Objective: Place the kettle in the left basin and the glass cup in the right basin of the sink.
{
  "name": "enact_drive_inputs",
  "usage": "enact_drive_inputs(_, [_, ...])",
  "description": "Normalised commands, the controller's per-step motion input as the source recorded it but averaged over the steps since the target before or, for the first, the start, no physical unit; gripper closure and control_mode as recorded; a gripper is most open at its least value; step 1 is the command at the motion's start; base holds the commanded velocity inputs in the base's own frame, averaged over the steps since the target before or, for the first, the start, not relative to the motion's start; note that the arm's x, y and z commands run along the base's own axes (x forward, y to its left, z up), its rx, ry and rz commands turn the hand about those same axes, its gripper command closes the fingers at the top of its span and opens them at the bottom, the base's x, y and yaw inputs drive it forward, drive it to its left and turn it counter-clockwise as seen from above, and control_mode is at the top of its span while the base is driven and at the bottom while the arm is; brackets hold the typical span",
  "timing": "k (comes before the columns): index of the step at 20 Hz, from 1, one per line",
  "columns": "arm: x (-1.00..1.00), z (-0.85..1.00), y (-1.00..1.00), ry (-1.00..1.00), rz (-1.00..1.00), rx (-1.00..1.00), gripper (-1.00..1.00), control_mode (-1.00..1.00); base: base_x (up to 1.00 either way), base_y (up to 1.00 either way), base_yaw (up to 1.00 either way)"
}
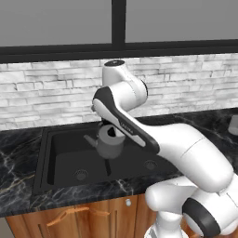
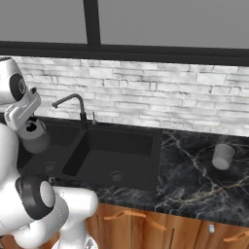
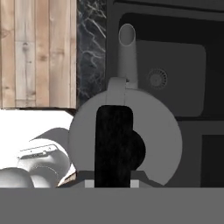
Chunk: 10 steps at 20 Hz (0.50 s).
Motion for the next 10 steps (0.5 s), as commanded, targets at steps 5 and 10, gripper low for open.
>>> enact_drive_inputs(5, [0.21, -0.17, 0.49, 0.03, -0.09, 0.00, 1.00, -1.00, 0.00, 0.00, 0.00])
enact_drive_inputs(10, [0.22, -0.20, 0.45, 0.00, -0.15, 0.00, 1.00, -1.00, 0.00, 0.00, 0.00])
